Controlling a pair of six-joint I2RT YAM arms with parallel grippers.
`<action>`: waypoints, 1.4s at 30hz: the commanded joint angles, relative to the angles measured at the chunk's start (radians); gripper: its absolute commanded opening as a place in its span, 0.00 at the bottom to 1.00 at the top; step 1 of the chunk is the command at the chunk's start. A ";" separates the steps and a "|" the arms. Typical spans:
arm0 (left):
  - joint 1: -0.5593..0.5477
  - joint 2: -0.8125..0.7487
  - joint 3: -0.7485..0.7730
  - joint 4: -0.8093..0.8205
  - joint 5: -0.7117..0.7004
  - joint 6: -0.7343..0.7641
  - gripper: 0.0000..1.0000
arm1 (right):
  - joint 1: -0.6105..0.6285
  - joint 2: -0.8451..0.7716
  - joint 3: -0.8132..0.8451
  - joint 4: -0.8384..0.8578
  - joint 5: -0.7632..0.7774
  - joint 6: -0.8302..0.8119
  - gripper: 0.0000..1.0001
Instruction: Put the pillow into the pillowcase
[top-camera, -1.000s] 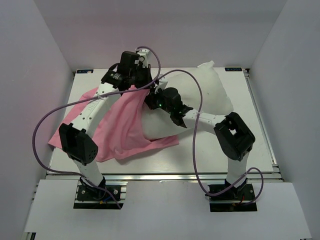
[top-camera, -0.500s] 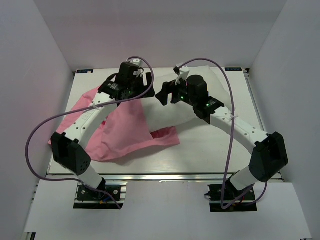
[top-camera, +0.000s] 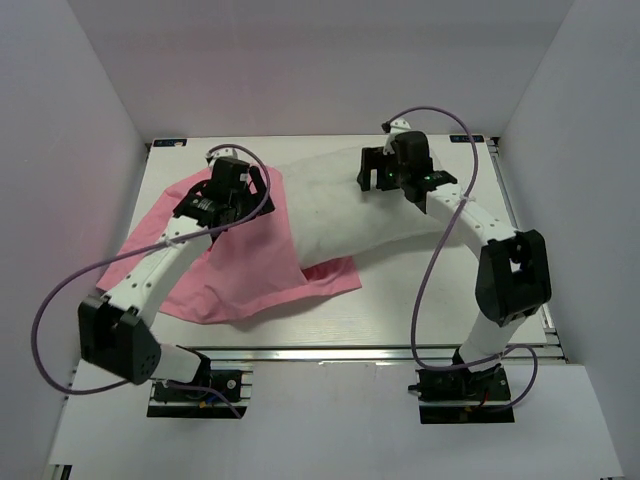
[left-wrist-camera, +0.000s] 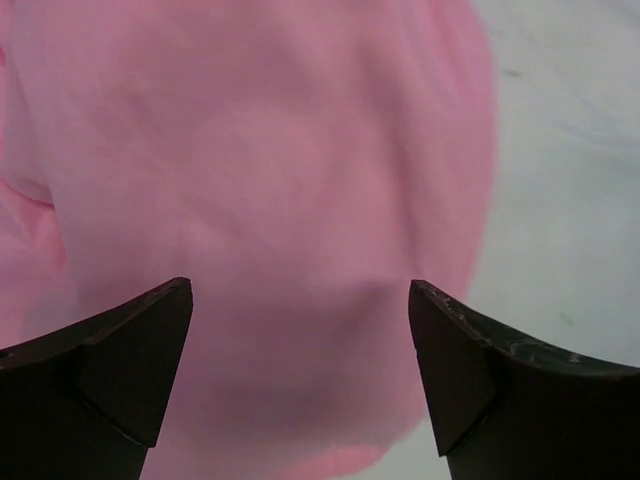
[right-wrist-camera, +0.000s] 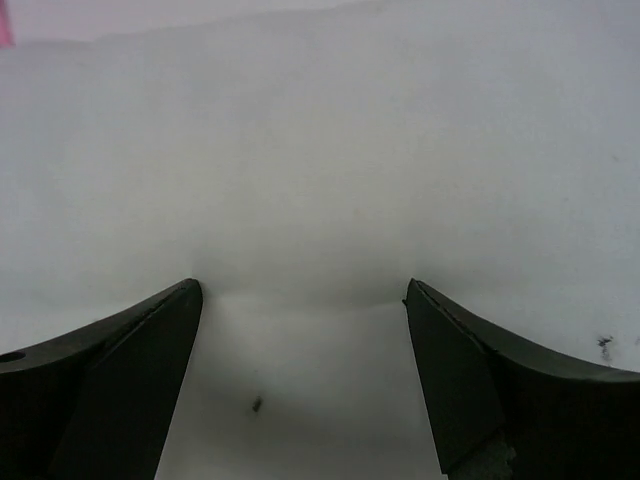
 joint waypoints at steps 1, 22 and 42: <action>0.061 0.116 -0.023 0.170 0.055 0.033 0.98 | -0.026 0.035 0.010 -0.037 0.053 0.017 0.88; 0.031 0.602 0.491 0.294 0.482 0.322 0.98 | 0.038 -0.388 -0.388 -0.009 -0.023 -0.084 0.86; 0.023 -0.239 -0.314 0.170 0.380 -0.010 0.98 | 0.330 -0.269 -0.317 0.009 -0.035 -0.744 0.89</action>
